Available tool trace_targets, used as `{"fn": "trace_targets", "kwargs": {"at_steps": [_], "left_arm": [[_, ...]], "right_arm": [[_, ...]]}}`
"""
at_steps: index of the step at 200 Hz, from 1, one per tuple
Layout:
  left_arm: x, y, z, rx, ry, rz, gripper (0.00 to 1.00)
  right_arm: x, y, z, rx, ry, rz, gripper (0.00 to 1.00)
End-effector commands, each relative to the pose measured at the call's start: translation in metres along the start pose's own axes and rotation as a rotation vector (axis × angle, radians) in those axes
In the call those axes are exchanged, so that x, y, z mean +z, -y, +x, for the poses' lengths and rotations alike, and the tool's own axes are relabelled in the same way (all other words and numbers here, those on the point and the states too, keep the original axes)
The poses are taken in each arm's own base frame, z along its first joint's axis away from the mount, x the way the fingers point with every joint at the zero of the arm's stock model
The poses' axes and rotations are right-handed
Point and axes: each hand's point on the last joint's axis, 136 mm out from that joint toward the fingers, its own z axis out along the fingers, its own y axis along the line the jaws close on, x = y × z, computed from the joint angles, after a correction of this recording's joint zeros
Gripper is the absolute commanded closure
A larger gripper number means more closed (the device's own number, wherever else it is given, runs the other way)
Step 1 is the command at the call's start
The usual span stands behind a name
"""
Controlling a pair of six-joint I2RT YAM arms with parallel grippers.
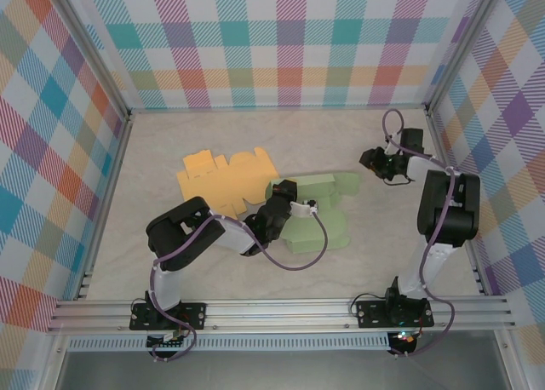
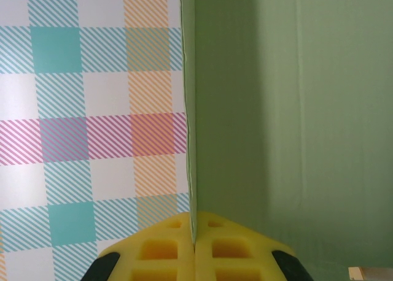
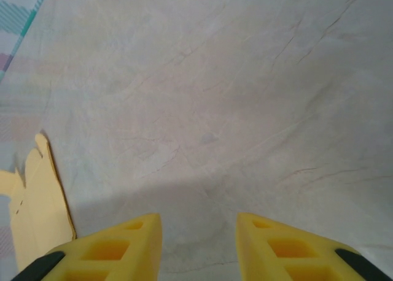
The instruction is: Fold the paper box
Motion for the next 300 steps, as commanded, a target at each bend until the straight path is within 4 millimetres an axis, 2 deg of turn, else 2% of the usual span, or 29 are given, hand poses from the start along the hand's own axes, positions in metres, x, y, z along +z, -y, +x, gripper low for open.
{"fn": "trace_targets", "kwargs": {"at_steps": [1, 37, 86, 156, 215, 300], "left_arm": [[-0.002, 0.004, -0.002, 0.005, 0.003, -0.011, 1.00], [0.001, 0.009, -0.003, 0.000, -0.001, -0.005, 1.00], [0.004, 0.014, -0.001, 0.004, -0.016, -0.002, 1.00], [0.007, 0.016, 0.001, 0.013, -0.028, -0.006, 1.00], [0.009, 0.018, 0.001, 0.027, -0.031, -0.008, 1.00], [0.008, 0.019, 0.001, 0.027, -0.029, -0.009, 1.00]], "right_arm": [[0.002, -0.022, 0.006, -0.016, -0.039, -0.152, 0.62], [0.006, -0.024, 0.026, -0.008, -0.079, -0.174, 0.62], [0.000, -0.027, 0.046, -0.012, -0.097, -0.176, 0.62], [-0.003, -0.038, 0.070, -0.044, -0.103, -0.163, 0.62], [-0.010, -0.035, 0.086, -0.021, -0.077, -0.126, 0.62], [-0.015, -0.040, 0.117, -0.076, -0.079, -0.075, 0.62]]}}
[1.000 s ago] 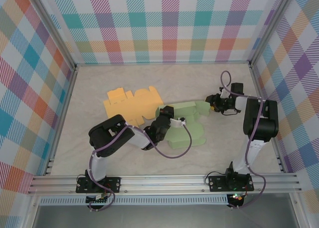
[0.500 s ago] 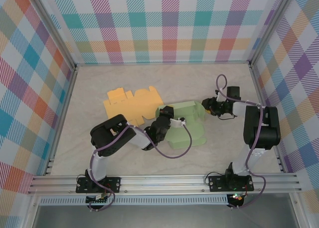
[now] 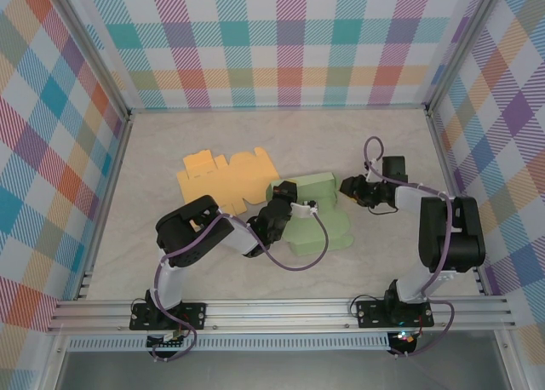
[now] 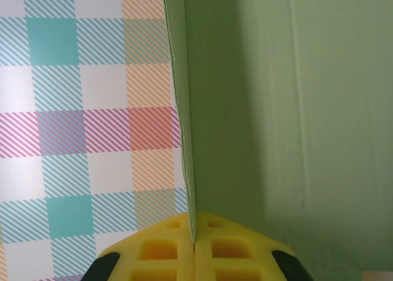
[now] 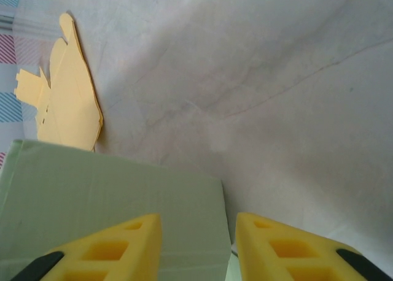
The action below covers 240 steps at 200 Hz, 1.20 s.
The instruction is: Fold the paper box
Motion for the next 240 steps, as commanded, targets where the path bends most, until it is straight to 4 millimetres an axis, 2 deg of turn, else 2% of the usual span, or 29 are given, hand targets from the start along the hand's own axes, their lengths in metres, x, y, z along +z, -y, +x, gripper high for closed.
{"fn": "trace_targets", "kwargs": {"at_steps": [1, 51, 116, 183, 240], "left_arm": [[0.002, 0.007, -0.001, 0.028, -0.001, 0.010, 1.00], [0.003, 0.011, -0.002, 0.033, 0.002, 0.015, 1.00], [0.002, 0.002, -0.004, 0.036, 0.012, 0.002, 1.00], [0.002, 0.007, -0.004, 0.032, 0.012, 0.010, 1.00], [0.003, 0.006, -0.006, 0.006, 0.021, 0.010, 1.00]], "right_arm": [[-0.003, -0.005, 0.003, -0.031, 0.018, 0.006, 0.62], [-0.002, -0.009, 0.008, -0.048, 0.015, 0.009, 0.62], [0.000, -0.015, 0.011, -0.072, 0.012, 0.011, 0.62], [0.002, -0.014, 0.014, -0.088, 0.012, 0.033, 0.61], [0.002, -0.016, 0.018, -0.116, 0.015, 0.051, 0.57]]}}
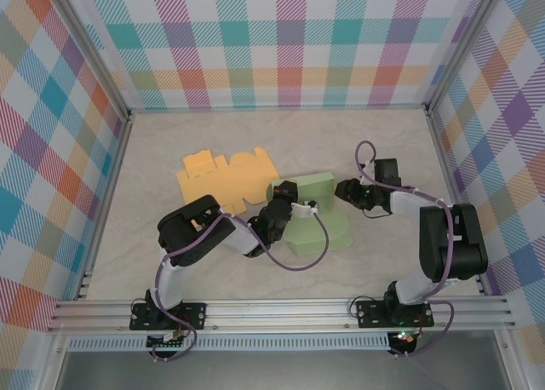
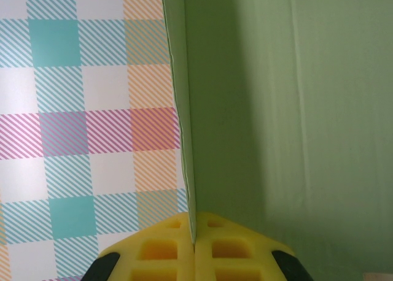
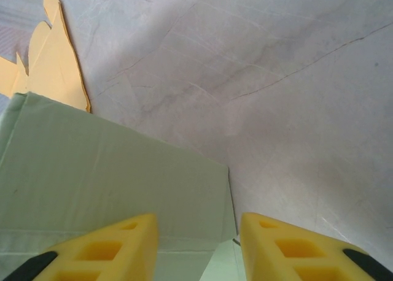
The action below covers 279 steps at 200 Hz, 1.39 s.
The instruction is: Fold the paper box
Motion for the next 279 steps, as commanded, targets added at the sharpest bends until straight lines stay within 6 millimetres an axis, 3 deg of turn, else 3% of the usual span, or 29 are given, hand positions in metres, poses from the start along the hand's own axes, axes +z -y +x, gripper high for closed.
{"fn": "trace_targets", "kwargs": {"at_steps": [1, 128, 214, 279], "left_arm": [[0.001, 0.006, -0.005, 0.000, 0.020, 0.018, 1.00], [0.000, 0.006, -0.005, -0.009, 0.025, 0.014, 1.00], [-0.004, 0.002, -0.011, 0.055, 0.042, -0.058, 1.00], [-0.006, 0.002, -0.014, 0.104, 0.045, -0.072, 1.00]], "right_arm": [[-0.002, -0.009, 0.006, -0.048, -0.002, -0.016, 0.57], [-0.004, -0.017, 0.012, -0.094, 0.006, 0.000, 0.54], [-0.011, 0.001, 0.019, -0.101, 0.042, 0.088, 0.53], [-0.012, -0.003, 0.024, -0.108, 0.060, 0.047, 0.52]]}}
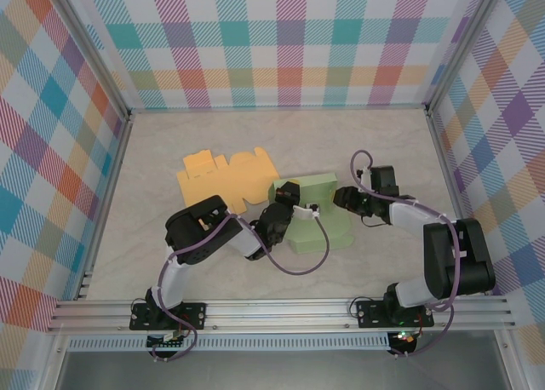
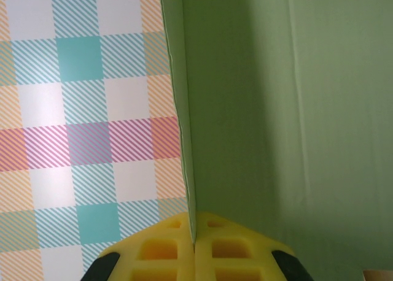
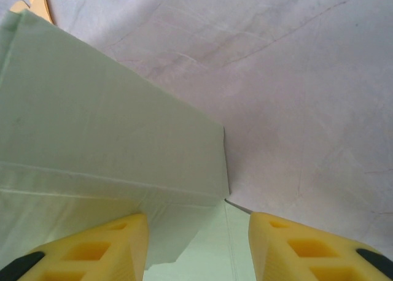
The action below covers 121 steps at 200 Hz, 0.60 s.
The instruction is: Fold the paper box
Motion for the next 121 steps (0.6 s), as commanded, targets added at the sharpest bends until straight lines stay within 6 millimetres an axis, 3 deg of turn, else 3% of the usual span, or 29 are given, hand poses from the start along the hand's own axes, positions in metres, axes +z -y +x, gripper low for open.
{"fn": "trace_targets", "kwargs": {"at_steps": [1, 43, 90, 121], "left_arm": [[-0.005, 0.005, -0.006, 0.041, 0.025, 0.003, 1.00], [-0.005, 0.005, -0.007, 0.050, 0.029, 0.004, 1.00], [-0.005, 0.009, -0.009, 0.053, 0.035, 0.009, 1.00], [-0.005, 0.009, -0.010, 0.050, 0.038, 0.009, 1.00]], "right_arm": [[-0.004, -0.007, 0.002, -0.033, 0.022, -0.031, 0.52], [-0.012, -0.007, 0.003, -0.046, 0.076, -0.037, 0.46], [-0.003, -0.009, -0.010, -0.066, 0.093, -0.041, 0.46], [0.004, -0.015, -0.007, -0.101, 0.099, -0.028, 0.42]]}}
